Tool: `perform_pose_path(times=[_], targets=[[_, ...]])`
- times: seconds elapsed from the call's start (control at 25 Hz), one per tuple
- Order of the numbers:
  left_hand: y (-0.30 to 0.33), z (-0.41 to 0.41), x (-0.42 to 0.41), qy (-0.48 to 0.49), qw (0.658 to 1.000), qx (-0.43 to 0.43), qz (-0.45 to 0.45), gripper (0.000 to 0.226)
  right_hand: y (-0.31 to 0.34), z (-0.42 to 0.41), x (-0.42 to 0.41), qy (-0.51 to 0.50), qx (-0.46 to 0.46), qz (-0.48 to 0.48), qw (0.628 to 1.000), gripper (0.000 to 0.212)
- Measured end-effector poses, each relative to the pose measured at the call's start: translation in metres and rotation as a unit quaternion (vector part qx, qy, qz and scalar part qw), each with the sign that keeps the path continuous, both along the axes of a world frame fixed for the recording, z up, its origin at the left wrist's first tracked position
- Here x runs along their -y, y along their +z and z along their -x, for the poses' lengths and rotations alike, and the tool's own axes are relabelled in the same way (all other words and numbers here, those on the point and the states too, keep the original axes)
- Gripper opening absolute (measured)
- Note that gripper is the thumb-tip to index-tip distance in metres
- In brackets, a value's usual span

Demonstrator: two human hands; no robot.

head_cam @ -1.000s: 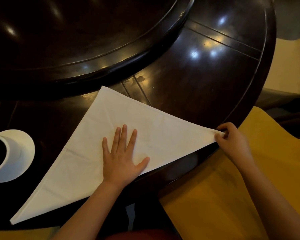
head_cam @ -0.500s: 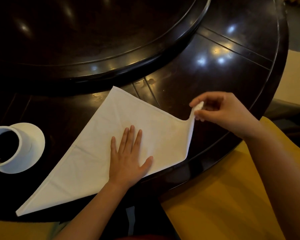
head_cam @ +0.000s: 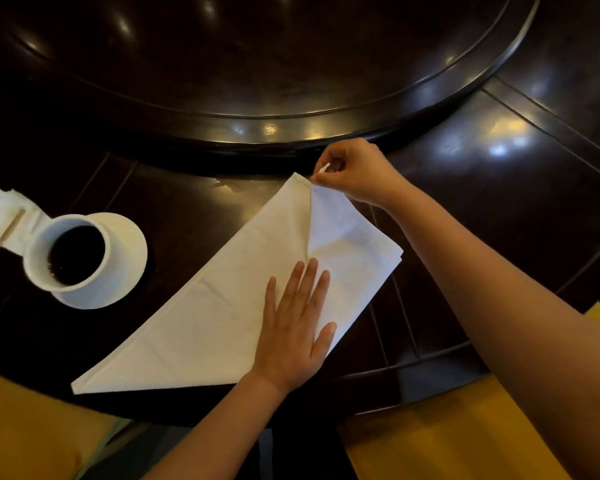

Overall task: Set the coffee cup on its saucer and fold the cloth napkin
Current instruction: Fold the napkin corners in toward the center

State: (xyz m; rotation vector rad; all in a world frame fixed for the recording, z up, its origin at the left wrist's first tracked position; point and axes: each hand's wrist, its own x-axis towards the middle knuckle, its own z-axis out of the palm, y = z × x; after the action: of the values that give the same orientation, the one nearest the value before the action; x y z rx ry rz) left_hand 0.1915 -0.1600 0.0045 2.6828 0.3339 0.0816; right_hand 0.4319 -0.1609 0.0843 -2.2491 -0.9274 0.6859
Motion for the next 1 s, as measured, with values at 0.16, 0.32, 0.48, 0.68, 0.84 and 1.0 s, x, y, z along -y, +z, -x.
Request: perform_pose_path(times=[0.16, 0.32, 0.48, 0.68, 0.84, 1.0], targets=[[-0.005, 0.000, 0.001, -0.006, 0.999, -0.026, -0.031, 0.063, -0.028, 0.001, -0.022, 0.008, 0.008, 0.029, 1.000, 0.018], [-0.004, -0.001, 0.001, 0.005, 0.999, -0.030, -0.021, 0.063, -0.036, 0.010, -0.022, 0.026, 0.014, 0.035, 0.999, 0.043], [-0.003, -0.001, 0.001, 0.045, 0.999, -0.012, 0.026, 0.061, -0.032, 0.042, 0.017, 0.003, 0.172, -0.052, 0.984, 0.032], [-0.006, -0.006, -0.003, 0.061, 0.996, -0.047, -0.051, 0.075, -0.049, 0.136, 0.100, 0.048, 0.260, 0.028, 0.964, 0.045], [-0.008, -0.008, -0.002, 0.049, 0.991, -0.087, -0.090, 0.080, -0.068, 0.187, 0.135, 0.052, 0.228, 0.130, 0.964, 0.060], [-0.006, -0.010, -0.004, 0.037, 0.986, -0.118, -0.112, 0.071, -0.075, 0.187, 0.138, 0.063, 0.230, 0.180, 0.954, 0.063]])
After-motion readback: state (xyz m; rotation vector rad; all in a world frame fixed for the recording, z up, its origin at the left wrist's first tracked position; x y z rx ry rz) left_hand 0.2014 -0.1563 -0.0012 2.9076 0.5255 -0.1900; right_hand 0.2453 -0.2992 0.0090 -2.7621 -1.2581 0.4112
